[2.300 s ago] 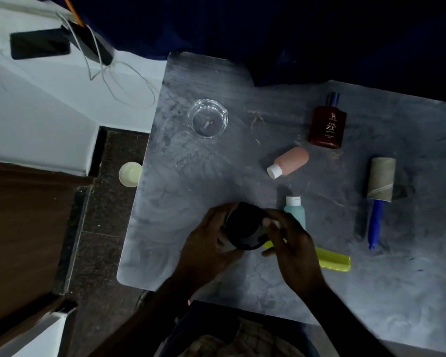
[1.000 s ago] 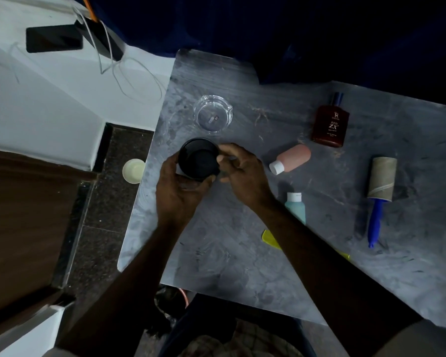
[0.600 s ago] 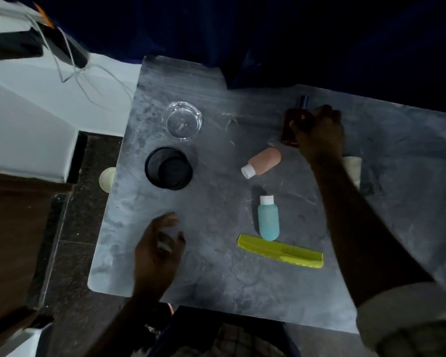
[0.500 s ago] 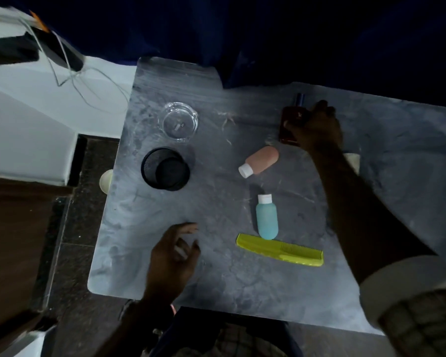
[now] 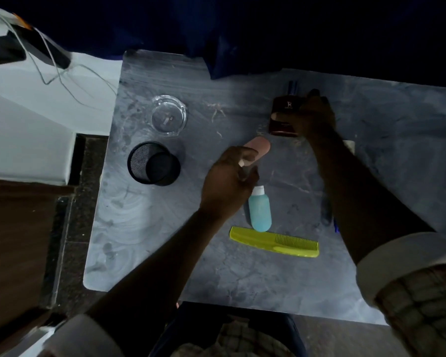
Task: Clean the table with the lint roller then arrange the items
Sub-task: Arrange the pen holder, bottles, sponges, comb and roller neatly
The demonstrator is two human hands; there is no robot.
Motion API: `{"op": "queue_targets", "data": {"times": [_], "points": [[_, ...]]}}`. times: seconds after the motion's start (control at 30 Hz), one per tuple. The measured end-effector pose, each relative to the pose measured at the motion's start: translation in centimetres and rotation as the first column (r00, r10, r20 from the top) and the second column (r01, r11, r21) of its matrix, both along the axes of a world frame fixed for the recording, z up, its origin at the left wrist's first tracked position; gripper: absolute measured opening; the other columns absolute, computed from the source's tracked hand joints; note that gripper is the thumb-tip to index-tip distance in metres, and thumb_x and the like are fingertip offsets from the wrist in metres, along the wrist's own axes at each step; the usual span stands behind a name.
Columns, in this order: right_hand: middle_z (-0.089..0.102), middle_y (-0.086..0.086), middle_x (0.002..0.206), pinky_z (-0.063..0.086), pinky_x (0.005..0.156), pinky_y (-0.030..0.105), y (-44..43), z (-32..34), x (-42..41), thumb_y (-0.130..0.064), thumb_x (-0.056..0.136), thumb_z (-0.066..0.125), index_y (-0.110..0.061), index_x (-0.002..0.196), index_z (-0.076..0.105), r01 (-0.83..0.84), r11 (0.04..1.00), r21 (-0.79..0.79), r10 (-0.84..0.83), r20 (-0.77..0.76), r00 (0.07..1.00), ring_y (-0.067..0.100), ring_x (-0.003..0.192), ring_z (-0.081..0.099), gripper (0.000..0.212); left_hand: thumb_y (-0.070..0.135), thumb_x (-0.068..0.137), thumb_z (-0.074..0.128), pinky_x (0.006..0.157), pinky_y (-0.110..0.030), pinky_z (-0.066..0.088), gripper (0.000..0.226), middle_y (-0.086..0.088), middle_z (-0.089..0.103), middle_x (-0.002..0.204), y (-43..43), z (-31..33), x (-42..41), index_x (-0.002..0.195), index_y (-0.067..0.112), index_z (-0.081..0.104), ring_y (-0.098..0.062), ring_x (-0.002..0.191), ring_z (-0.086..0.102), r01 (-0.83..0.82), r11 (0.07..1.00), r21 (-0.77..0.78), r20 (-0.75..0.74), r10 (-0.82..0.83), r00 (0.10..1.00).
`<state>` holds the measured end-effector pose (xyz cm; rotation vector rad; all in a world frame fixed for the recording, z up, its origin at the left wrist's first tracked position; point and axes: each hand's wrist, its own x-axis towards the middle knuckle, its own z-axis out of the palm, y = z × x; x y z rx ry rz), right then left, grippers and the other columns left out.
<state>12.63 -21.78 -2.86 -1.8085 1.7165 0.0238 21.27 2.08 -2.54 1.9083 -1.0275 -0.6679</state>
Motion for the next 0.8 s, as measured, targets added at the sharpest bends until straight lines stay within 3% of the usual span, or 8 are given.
{"op": "queue_targets", "data": {"times": [0.17, 0.27, 0.37, 0.47, 0.57, 0.7, 0.8], "points": [[0.059, 0.016, 0.143, 0.051, 0.098, 0.036, 0.0, -0.6, -1.5, -0.05, 0.065, 0.091, -0.004, 0.141, 0.05, 0.056, 0.995, 0.084, -0.066, 0.13, 0.989, 0.031, 0.127, 0.059, 0.098, 0.022, 0.087, 0.074, 0.085, -0.038, 0.06, 0.032, 0.005, 0.073, 0.122, -1.8, 0.0, -0.4, 0.118, 0.02, 0.07, -0.015, 0.079, 0.064, -0.078, 0.996, 0.044, 0.021, 0.077, 0.997], [0.069, 0.016, 0.128, 0.058, 0.097, 0.043, 0.5, -0.3, -2.9, -0.045, 0.066, 0.092, -0.006, 0.129, 0.062, 0.053, 0.994, 0.096, -0.068, 0.17, 0.983, 0.029, 0.117, 0.067, 0.08, 0.024, 0.087, 0.072, 0.092, -0.041, 0.059, 0.034, 0.003, 0.074, 0.122, -1.2, 0.3, -1.1, 0.12, 0.017, 0.07, -0.021, 0.097, 0.073, -0.103, 0.993, 0.061, -0.021, 0.105, 0.994], [0.073, 0.013, 0.115, 0.056, 0.091, 0.037, 1.9, 0.8, -3.8, -0.036, 0.066, 0.093, -0.005, 0.113, 0.064, 0.054, 0.996, -0.077, -0.03, 0.283, 0.959, 0.023, 0.105, 0.07, 0.064, 0.032, 0.088, 0.068, 0.099, -0.041, 0.059, 0.038, 0.001, 0.075, 0.127, 0.0, 0.7, -1.9, 0.124, 0.019, 0.072, -0.022, 0.113, 0.073, -0.11, 0.992, 0.062, -0.044, 0.112, 0.993], [0.072, -0.002, 0.108, 0.048, 0.082, 0.025, 4.0, 2.7, -3.0, -0.043, 0.068, 0.087, -0.014, 0.112, 0.062, -0.022, 0.977, -0.213, 0.097, 0.348, 0.933, 0.007, 0.095, 0.064, 0.058, 0.046, 0.09, 0.051, 0.101, -0.045, 0.059, 0.053, -0.006, 0.074, 0.131, 1.1, 0.8, -2.6, 0.128, 0.015, 0.071, -0.029, 0.121, 0.071, -0.137, 0.989, 0.059, -0.07, 0.141, 0.987], [0.067, -0.017, 0.106, 0.054, 0.088, 0.025, 6.4, 3.9, 0.0, -0.031, 0.073, 0.082, -0.021, 0.117, 0.059, -0.129, 0.961, -0.243, 0.226, 0.43, 0.874, -0.007, 0.092, 0.063, 0.051, 0.036, 0.09, 0.053, 0.1, -0.048, 0.058, 0.05, -0.01, 0.073, 0.128, 1.7, 0.5, -2.8, 0.128, 0.01, 0.07, -0.031, 0.118, 0.072, -0.193, 0.981, 0.034, -0.119, 0.196, 0.973], [0.069, -0.002, 0.125, 0.057, 0.098, 0.043, 8.8, 3.8, 5.0, -0.024, 0.079, 0.082, -0.021, 0.123, 0.055, -0.258, 0.927, -0.272, 0.354, 0.407, 0.842, 0.016, 0.114, 0.067, 0.052, 0.006, 0.093, 0.07, 0.09, -0.051, 0.061, 0.033, -0.007, 0.072, 0.126, 1.7, -0.3, -2.3, 0.126, 0.01, 0.068, -0.031, 0.106, 0.074, -0.226, 0.974, 0.011, -0.149, 0.226, 0.963], [0.071, 0.0, 0.122, 0.058, 0.093, 0.045, 9.5, 3.1, 7.7, -0.029, 0.078, 0.082, -0.021, 0.119, 0.056, -0.299, 0.91, -0.287, 0.391, 0.357, 0.848, 0.018, 0.108, 0.069, 0.049, 0.02, 0.094, 0.066, 0.09, -0.047, 0.061, 0.029, -0.004, 0.073, 0.124, 1.8, -0.3, -1.6, 0.122, 0.011, 0.068, -0.028, 0.103, 0.074, -0.244, 0.97, -0.011, -0.165, 0.239, 0.957]]}}
